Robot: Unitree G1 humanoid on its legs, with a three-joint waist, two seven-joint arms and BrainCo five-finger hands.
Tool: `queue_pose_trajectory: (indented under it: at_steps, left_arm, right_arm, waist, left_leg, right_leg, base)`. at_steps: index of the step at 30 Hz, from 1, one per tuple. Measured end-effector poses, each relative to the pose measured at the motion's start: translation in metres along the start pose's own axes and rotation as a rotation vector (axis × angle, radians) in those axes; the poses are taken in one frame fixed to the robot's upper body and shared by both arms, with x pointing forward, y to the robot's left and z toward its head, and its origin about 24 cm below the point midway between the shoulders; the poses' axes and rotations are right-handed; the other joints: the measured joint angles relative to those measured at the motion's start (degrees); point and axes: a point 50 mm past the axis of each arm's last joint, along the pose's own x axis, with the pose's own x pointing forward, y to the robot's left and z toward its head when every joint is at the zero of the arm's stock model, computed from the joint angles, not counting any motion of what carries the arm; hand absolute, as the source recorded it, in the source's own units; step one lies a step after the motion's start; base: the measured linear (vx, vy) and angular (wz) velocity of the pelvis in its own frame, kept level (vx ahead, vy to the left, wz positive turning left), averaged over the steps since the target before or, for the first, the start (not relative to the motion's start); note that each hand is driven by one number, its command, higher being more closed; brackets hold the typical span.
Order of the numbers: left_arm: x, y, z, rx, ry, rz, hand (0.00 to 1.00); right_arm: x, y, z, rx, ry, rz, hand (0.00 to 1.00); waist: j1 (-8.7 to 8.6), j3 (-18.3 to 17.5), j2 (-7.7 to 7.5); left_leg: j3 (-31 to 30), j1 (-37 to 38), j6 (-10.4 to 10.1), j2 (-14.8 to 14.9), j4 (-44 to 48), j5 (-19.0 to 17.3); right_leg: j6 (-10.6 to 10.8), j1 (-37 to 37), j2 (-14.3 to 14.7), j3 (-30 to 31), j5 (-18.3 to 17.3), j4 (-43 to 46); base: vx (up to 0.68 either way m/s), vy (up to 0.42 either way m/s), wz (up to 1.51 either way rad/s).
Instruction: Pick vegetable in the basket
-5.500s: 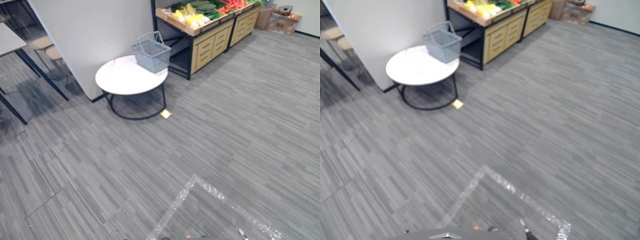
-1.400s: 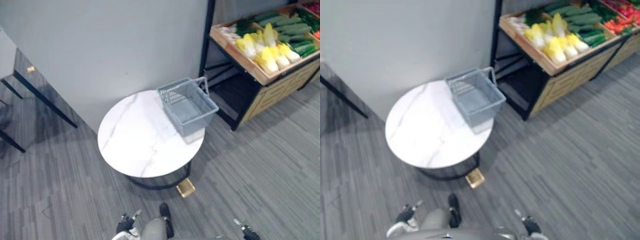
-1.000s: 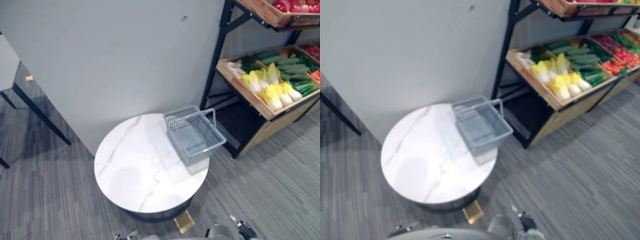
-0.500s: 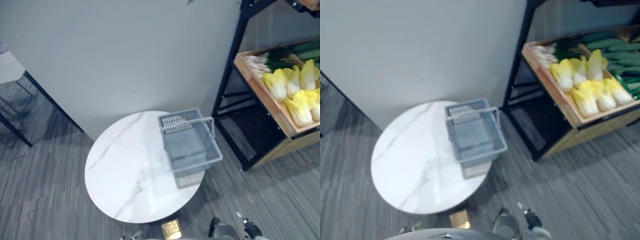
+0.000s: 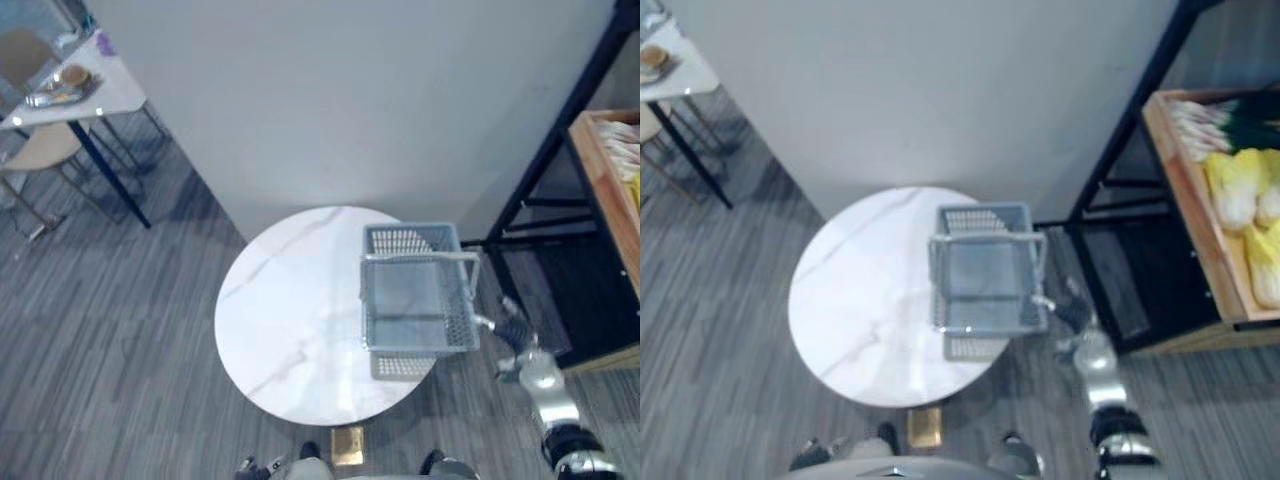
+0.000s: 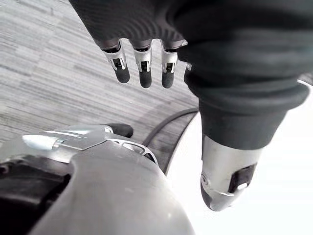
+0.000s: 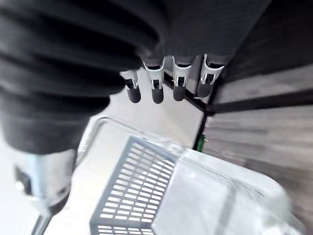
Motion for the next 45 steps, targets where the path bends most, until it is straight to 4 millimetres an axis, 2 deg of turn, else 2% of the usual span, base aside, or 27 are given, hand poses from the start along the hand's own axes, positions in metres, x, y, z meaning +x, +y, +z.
queue_pose_trajectory:
  at_steps: [2, 3, 5, 6, 7, 10, 13, 15, 16, 18, 24, 28, 31, 45]
  left_arm:
    - [0.001, 0.004, 0.002, 0.015, -0.009, 0.007, 0.00]
    - [0.001, 0.004, 0.002, 0.018, -0.010, 0.005, 0.00]
    - [0.001, 0.001, 0.003, 0.040, -0.013, -0.011, 0.00]
    - [0.001, 0.001, 0.004, 0.052, -0.019, -0.013, 0.00]
    - [0.003, 0.001, 0.011, 0.067, -0.036, -0.016, 0.00]
    - [0.005, -0.003, 0.021, 0.074, -0.062, -0.027, 0.00]
    - [0.006, -0.005, 0.029, 0.069, -0.089, -0.024, 0.00]
    - [0.007, -0.007, 0.033, 0.067, -0.103, -0.024, 0.00]
    - [0.007, -0.008, 0.036, 0.061, -0.112, -0.024, 0.00]
    - [0.007, -0.009, 0.038, 0.057, -0.120, -0.025, 0.00]
    - [0.008, -0.009, 0.043, 0.040, -0.143, -0.015, 0.00]
    - [0.009, -0.010, 0.049, 0.041, -0.156, -0.012, 0.00]
    - [0.009, -0.010, 0.049, 0.028, -0.155, -0.011, 0.00]
    - [0.009, -0.011, 0.052, 0.022, -0.170, -0.013, 0.00]
  right_arm:
    - [0.013, -0.007, 0.040, -0.111, -0.152, -0.020, 0.00]
    - [0.015, -0.010, 0.050, -0.141, -0.192, -0.028, 0.00]
    - [0.020, -0.022, 0.088, -0.229, -0.337, -0.063, 0.00]
    - [0.021, -0.024, 0.096, -0.247, -0.366, -0.074, 0.00]
    - [0.025, -0.026, 0.116, -0.252, -0.426, -0.102, 0.00]
    - [0.033, -0.026, 0.146, -0.325, -0.505, -0.108, 0.00]
    - [0.038, -0.028, 0.172, -0.385, -0.568, -0.108, 0.00]
    - [0.045, -0.032, 0.180, -0.442, -0.568, -0.120, 0.00]
    - [0.049, -0.034, 0.185, -0.507, -0.562, -0.126, 0.00]
    - [0.051, -0.037, 0.190, -0.561, -0.566, -0.137, 0.00]
    - [0.059, -0.034, 0.205, -0.660, -0.572, -0.115, 0.00]
    - [0.063, -0.045, 0.214, -0.718, -0.568, -0.134, 0.00]
    - [0.064, -0.057, 0.228, -0.728, -0.578, -0.169, 0.00]
    - [0.073, -0.073, 0.205, -0.728, -0.463, -0.192, 0.00]
  waist:
    - [-0.03, 1.32, -0.74]
    - [-0.02, 1.47, -0.65]
    - [-0.05, 1.95, 0.14]
    - [0.10, 1.99, 0.11]
    - [0.57, 2.57, -0.32]
    - [0.81, 4.27, -0.23]
    - [1.48, 6.08, -0.27]
    - [1.76, 6.90, -0.31]
    - [2.56, 7.33, -0.65]
    - [3.12, 7.91, -0.80]
    - [3.15, 9.86, -1.51]
    - [3.14, 10.37, -1.54]
    - [3.16, 10.39, -1.53]
    - [2.95, 12.53, -1.77]
  left_leg:
    - [0.12, -0.03, 0.79, -0.62, -0.90, -1.02]
    - [0.15, -0.04, 0.94, -0.84, -1.07, -1.39]
    - [0.11, -1.21, 1.44, -1.26, -1.57, -3.47]
    - [0.13, -2.10, 1.68, -1.47, -1.59, -3.62]
    - [0.23, -4.35, 2.19, -2.12, -1.39, -3.24]
    - [0.13, -6.68, 3.17, -2.93, -1.45, -2.49]
    - [-0.54, -8.32, 3.02, -3.06, -1.64, -1.86]
    - [-1.40, -8.97, 3.12, -3.05, -2.30, -1.10]
    - [-1.39, -9.19, 3.44, -3.05, -2.94, -0.36]
    - [-1.55, -9.69, 3.49, -3.05, -2.94, -0.30]
    - [-1.93, -10.14, 3.60, -3.29, -2.96, -0.20]
    - [-2.73, -10.87, 3.60, -3.13, -2.97, -0.20]
    - [-2.73, -10.90, 3.58, -2.80, -2.99, -0.21]
    - [-2.90, -10.91, 3.54, -3.19, -3.05, -0.23]
  right_leg:
    - [0.55, 0.00, 0.07, 0.64, 1.87, -2.04]
    - [0.77, -0.08, -0.03, 0.84, 2.19, -2.30]
    - [1.32, -1.85, -0.15, 1.70, 3.67, -3.00]
    - [1.49, -2.92, -0.26, 2.22, 4.15, -3.08]
    - [1.41, -5.22, -0.66, 3.15, 5.43, -3.57]
    - [1.60, -7.11, -0.92, 4.29, 6.93, -5.04]
    - [1.77, -8.12, -0.46, 5.13, 7.65, -6.26]
    - [1.50, -8.49, 0.01, 5.52, 7.97, -6.55]
    - [1.13, -9.05, 0.20, 5.68, 8.33, -6.64]
    - [1.14, -9.23, 0.33, 5.60, 8.53, -7.04]
    - [0.83, -9.87, 0.34, 6.40, 9.06, -7.25]
    - [0.84, -9.94, 0.67, 6.92, 9.10, -7.80]
    - [0.84, -9.94, 1.03, 7.09, 9.10, -8.00]
    - [0.84, -10.04, 0.85, 7.27, 9.11, -8.23]
  base:
    - [-0.10, 0.112, -0.07]
    - [-0.09, 0.109, -0.04]
    - [-0.11, 0.130, -0.11]
    - [-0.18, 0.132, -0.19]
    - [-0.16, 0.095, -0.12]
    - [-0.12, 0.056, -0.02]
    - [-0.08, 0.020, 0.06]
    - [-0.02, -0.011, 0.15]
    - [0.03, -0.011, 0.08]
    - [0.06, -0.002, 0.01]
    - [0.08, 0.006, -0.02]
    - [0.04, 0.001, 0.06]
    - [0.01, -0.004, -0.01]
    - [0.02, 0.001, 0.00]
